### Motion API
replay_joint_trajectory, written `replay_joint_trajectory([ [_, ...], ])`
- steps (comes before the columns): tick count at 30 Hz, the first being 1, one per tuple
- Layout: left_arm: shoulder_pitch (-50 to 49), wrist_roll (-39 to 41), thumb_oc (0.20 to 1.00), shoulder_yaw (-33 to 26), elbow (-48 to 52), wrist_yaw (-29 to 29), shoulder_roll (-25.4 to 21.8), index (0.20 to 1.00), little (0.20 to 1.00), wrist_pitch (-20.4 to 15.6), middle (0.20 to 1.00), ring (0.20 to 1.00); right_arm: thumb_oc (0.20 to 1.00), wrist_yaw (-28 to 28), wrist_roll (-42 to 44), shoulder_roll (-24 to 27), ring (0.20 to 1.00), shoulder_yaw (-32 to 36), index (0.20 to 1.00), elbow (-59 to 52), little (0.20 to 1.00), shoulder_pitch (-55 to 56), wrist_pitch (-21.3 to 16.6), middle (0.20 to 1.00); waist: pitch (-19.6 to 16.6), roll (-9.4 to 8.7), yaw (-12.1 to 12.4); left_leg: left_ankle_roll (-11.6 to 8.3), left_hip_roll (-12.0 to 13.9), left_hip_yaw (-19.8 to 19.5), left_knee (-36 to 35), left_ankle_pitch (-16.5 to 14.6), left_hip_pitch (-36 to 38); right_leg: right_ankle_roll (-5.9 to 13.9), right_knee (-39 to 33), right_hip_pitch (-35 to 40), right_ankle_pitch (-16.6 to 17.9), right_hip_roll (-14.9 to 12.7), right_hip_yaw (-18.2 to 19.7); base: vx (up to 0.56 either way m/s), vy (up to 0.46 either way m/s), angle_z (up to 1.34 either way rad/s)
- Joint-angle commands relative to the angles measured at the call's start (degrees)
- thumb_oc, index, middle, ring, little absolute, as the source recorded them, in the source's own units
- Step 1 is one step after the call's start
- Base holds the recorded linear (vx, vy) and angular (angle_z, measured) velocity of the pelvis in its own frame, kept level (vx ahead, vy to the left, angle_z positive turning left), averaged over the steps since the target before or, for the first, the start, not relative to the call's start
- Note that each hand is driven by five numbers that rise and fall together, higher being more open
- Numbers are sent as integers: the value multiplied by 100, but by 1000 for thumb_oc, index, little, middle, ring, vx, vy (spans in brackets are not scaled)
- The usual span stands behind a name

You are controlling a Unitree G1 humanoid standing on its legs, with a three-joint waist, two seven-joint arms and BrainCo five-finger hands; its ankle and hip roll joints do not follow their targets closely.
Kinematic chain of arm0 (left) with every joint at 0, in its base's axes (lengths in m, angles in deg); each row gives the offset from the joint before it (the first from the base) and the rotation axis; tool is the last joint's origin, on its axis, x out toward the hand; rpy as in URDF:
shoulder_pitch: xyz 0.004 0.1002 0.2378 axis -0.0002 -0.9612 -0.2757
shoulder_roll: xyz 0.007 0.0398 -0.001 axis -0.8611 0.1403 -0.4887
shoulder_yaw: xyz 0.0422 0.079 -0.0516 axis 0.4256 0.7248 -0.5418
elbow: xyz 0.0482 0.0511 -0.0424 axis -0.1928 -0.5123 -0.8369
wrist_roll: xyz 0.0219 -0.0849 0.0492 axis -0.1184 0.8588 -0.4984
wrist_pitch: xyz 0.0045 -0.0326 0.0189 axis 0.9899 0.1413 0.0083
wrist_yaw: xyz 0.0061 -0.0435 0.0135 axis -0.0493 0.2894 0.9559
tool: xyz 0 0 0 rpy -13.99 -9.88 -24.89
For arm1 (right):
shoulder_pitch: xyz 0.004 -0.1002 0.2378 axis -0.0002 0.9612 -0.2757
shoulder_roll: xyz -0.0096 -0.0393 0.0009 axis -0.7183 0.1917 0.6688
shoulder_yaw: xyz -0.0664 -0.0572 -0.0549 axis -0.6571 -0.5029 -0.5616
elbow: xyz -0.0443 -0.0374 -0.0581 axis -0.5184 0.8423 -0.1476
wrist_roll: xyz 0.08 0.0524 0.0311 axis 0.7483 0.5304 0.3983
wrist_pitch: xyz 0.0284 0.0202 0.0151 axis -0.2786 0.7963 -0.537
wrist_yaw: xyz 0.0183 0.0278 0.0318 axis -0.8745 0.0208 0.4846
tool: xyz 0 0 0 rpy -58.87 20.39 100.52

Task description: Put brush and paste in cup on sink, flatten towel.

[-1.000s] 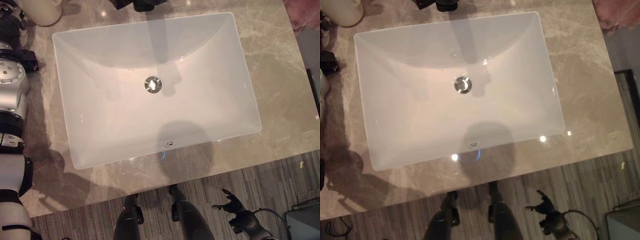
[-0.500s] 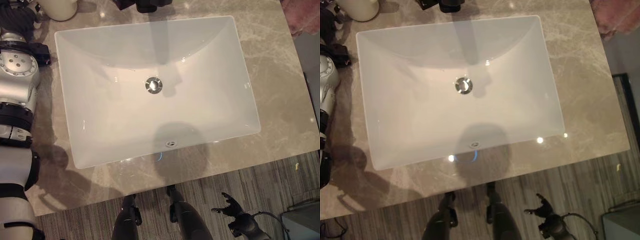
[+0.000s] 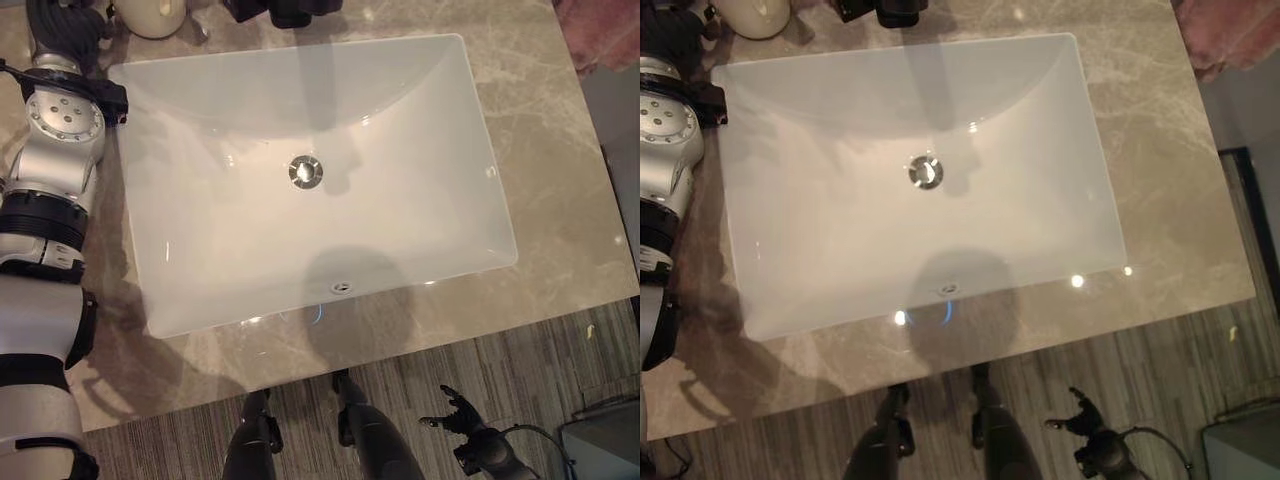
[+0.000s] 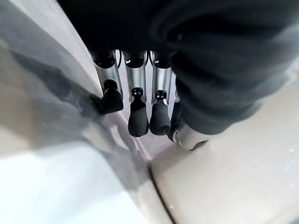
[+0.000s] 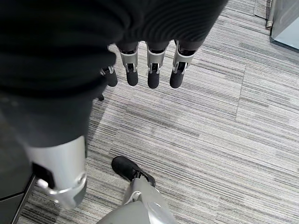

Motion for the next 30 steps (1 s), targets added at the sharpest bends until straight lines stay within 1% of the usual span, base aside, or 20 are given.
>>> replay_joint_trajectory([
  [1,-113,-291,200,268,-916,83,452,200,200,261,200,200,1000,-11,117,115,1000,75,1000,24,1000,180,-58,1000,230,32,-119,-153,63,-249,8,-94,217,403,-13,-51,356,-176,172,0,0,0],
  [6,-606,-446,200,-17,-855,136,303,200,200,298,200,200,1000,-18,56,82,1000,112,1000,145,1000,196,-25,1000,229,44,-48,-158,47,-247,8,-118,370,396,-13,111,323,-205,130,0,0,0],
  [8,-941,-642,200,-187,-899,175,235,200,200,358,200,200,1000,-29,-5,61,1000,132,1000,225,1000,193,-4,1000,214,55,1,-168,46,-253,8,-147,487,396,-13,231,298,-223,109,0,0,0],
  [10,-1245,-747,200,-352,-1174,145,233,200,200,407,200,200,1000,-63,-5,5,1000,188,1000,490,1000,91,33,1000,158,77,43,-179,35,-269,8,-188,654,389,-13,397,260,-238,93,65,-24,-1],
  [11,-1549,-704,200,-530,-1228,67,234,200,200,382,200,200,1000,-78,-48,-40,1000,238,1000,638,1000,83,90,1000,72,120,88,-191,25,-275,8,-229,858,390,-13,616,214,-272,48,62,-20,1],
  [13,-1788,-625,200,-679,-1199,33,223,200,200,350,200,200,1000,-74,-96,-61,1000,261,1000,736,1000,93,124,1000,22,149,118,-191,13,-278,8,-230,961,386,-13,731,201,-296,23,82,3,4],
  [14,-2320,-570,200,-881,-899,-120,131,200,200,238,200,200,1000,-32,-144,-86,1000,349,1000,793,1000,141,177,1000,-47,204,186,-202,-9,-269,8,-290,1233,381,-13,1001,141,-315,-33,103,16,6],
  [15,-2614,-620,200,-959,-656,-169,76,200,200,177,200,200,1000,-2,-154,-88,1000,382,1000,801,1000,150,184,1000,-95,225,203,-203,-11,-276,8,-280,1298,375,-13,1075,130,-319,-55,110,16,9],
  [16,-3424,-907,200,-1150,27,-335,-208,200,200,27,200,200,1000,47,-210,-67,1000,481,1000,765,1000,179,165,1000,-141,258,292,-200,-13,-279,8,-312,1556,346,-13,1346,37,-284,-83,68,0,10],
  [17,-3874,-911,200,-1437,318,-351,-307,200,200,-16,200,200,1000,70,-217,-59,1000,558,1000,723,1000,191,143,1000,-178,279,336,-199,-14,-292,8,-317,1669,339,-13,1472,8,-276,-105,54,-4,5],
  [18,-4391,-693,200,-1824,624,-397,-394,200,200,-116,200,200,1000,86,-203,-51,1000,620,1000,640,1000,190,143,1000,-215,310,358,-199,-11,-300,8,-304,1766,328,-13,1585,-19,-261,-116,24,-9,7],
  [20,-5099,-462,200,-2295,931,-487,-450,200,200,-258,200,200,1000,124,-221,-28,1000,727,1000,545,1000,228,107,1000,-296,339,405,-201,17,-309,8,-308,1943,306,-11,1796,-79,-244,-145,11,-19,13],
  [21,-5504,-340,200,-2607,1346,-469,-444,200,200,-313,200,200,1000,130,-201,-30,1000,830,1000,481,1000,245,99,1000,-303,354,464,-196,38,-323,8,-329,2077,291,47,1938,-165,-222,-170,6,-19,19],
  [22,-5852,-295,200,-2856,1514,-509,-435,200,200,-353,200,200,1000,141,-196,-51,1000,911,1000,437,1000,276,85,1000,-345,359,488,-190,48,-334,8,-315,2135,273,93,1993,-195,-209,-196,-4,-22,21],
  [24,-6576,-161,200,-3449,1927,-482,-206,200,200,-430,200,200,1000,156,-172,-21,1000,1038,1000,257,1000,336,79,1000,-384,368,501,-178,72,-314,8,-347,2322,252,171,2150,-297,-172,-178,-8,-15,14],
  [25,-6974,-68,200,-3732,2194,-467,37,200,200,-535,200,200,1000,168,-159,-25,1000,1165,1000,121,1000,388,60,1000,-426,351,549,-166,84,-298,8,-374,2419,240,196,2232,-364,-144,-199,13,-11,6],
  [27,-7535,-9,200,-4060,2474,-532,383,200,200,-591,200,200,1000,200,-119,-5,1000,1290,1000,90,1000,479,29,1000,-484,338,567,-137,91,-284,8,-393,2559,220,184,2372,-405,-130,-200,10,-8,2],
  [28,-7780,113,200,-4211,2556,-527,665,200,200,-649,200,200,1000,204,-109,-19,1000,1369,1000,149,1000,517,35,1000,-536,322,593,-128,99,-282,8,-409,2633,209,185,2451,-439,-118,-203,17,-18,3],
  [29,-7816,111,200,-4233,2583,-528,682,200,200,-641,200,200,1000,204,-109,-8,1000,1356,1000,149,1000,521,33,1000,-531,330,582,-129,100,-280,8,-415,2651,209,182,2469,-441,-117,-201,25,-33,0],
  [30,-8086,123,200,-4392,2533,-525,1034,200,200,-650,200,200,1000,243,-133,-13,1000,1446,1000,168,1000,590,52,1000,-583,298,614,-121,118,-265,8,-425,2775,188,220,2592,-518,-88,-225,14,-24,5],
])
